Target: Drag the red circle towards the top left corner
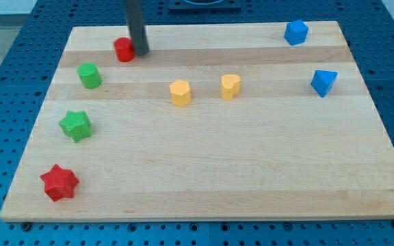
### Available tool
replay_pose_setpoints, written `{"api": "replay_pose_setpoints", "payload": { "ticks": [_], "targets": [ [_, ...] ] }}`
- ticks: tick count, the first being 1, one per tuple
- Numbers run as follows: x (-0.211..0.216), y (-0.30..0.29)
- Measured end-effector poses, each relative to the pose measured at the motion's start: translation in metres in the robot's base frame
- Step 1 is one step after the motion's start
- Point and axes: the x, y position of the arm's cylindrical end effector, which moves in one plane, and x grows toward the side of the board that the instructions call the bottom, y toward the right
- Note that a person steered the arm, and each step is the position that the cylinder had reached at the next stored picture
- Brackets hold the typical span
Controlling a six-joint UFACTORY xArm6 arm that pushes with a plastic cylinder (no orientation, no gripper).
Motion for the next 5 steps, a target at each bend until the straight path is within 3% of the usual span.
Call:
{"api": "replay_pose_setpoints", "payload": {
  "ticks": [2,5],
  "targets": [
    [0.0,-0.018],
    [-0.036,0.252]
  ]
}}
